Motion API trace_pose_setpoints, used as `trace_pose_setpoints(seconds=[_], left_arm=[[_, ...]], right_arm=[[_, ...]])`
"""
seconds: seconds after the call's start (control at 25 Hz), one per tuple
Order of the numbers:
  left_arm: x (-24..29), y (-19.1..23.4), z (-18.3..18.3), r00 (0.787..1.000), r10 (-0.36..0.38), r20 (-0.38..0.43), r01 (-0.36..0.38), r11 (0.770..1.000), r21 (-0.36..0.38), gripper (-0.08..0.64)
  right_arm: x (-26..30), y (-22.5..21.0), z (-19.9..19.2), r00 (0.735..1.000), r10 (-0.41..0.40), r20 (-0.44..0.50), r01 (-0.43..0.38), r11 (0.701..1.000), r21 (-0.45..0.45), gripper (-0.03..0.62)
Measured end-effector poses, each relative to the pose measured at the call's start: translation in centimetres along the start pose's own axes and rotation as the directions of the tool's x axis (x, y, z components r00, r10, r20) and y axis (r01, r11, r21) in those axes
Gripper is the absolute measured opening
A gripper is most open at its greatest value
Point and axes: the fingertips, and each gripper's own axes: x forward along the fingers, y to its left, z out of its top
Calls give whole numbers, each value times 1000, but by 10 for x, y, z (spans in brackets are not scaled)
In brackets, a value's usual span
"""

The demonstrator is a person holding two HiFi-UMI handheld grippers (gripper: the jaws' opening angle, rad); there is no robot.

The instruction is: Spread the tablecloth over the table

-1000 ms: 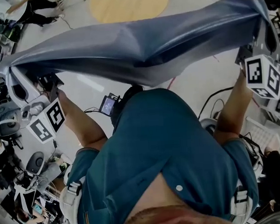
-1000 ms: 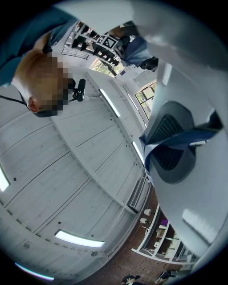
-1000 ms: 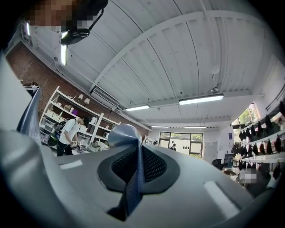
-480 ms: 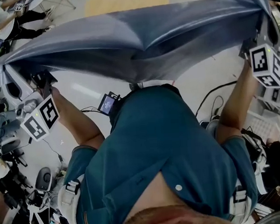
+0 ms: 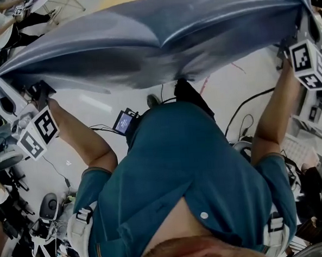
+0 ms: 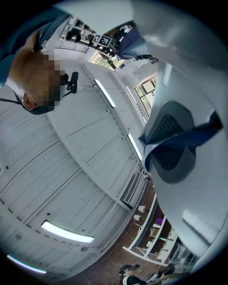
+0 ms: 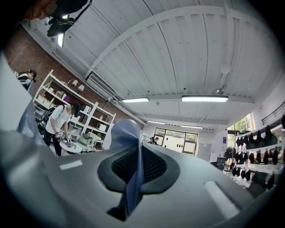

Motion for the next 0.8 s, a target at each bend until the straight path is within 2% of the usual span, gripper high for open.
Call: trace_pose_setpoints(seconds=[0.2, 0.44, 0.64, 0.8], left_arm=[[24, -30, -8, 998, 42, -43, -40, 999, 36, 2], [75, -78, -35, 990, 101, -102, -91, 991, 99, 2], [104, -105, -66, 968, 192, -164, -164, 972, 167, 2], [118, -110, -84, 946, 249, -208, -204, 955, 215, 2]], right_arm=[[49, -50, -25, 1000, 10, 0, -10, 999, 33, 11], [139, -87, -64, 995, 99, 8, -99, 991, 87, 11], [212, -119, -108, 987, 159, -6, -157, 980, 122, 11], [255, -122, -125, 979, 205, -7, -202, 970, 136, 11]])
